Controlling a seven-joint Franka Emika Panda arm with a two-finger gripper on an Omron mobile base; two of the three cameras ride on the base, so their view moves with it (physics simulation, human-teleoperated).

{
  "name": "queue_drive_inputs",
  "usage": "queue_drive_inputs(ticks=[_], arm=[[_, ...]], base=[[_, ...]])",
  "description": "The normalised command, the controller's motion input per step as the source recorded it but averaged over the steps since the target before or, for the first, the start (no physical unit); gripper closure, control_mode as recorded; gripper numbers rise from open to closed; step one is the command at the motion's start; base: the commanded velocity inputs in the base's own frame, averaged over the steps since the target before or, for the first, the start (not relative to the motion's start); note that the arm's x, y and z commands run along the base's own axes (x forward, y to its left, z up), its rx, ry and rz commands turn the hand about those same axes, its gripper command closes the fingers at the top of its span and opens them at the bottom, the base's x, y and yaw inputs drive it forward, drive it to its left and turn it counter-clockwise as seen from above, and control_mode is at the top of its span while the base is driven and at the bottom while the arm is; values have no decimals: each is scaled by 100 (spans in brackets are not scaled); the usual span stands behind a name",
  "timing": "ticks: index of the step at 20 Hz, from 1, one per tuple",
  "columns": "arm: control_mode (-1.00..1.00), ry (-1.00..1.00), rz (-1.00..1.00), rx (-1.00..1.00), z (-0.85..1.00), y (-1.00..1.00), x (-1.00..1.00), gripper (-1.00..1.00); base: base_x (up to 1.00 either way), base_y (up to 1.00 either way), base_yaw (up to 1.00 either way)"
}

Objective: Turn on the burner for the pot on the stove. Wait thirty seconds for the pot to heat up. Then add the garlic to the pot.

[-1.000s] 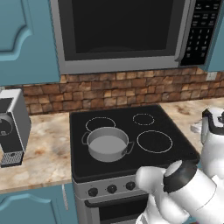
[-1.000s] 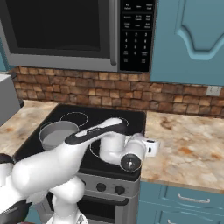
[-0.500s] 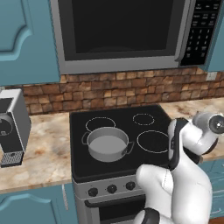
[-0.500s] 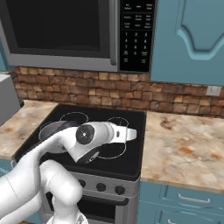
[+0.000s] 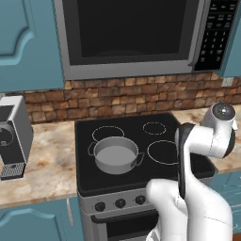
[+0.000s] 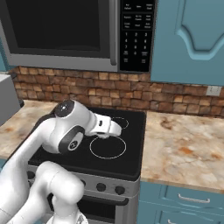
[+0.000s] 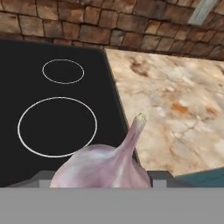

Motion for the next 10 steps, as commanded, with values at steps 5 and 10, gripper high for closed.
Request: queue_drive_inputs(ticks=[5,10], arm=[[-100,-13,3,-1,2,71,-38,100],[-100,-5,4,-1,20,81,-16,100]], base=[[0,0,0],[0,0,0]])
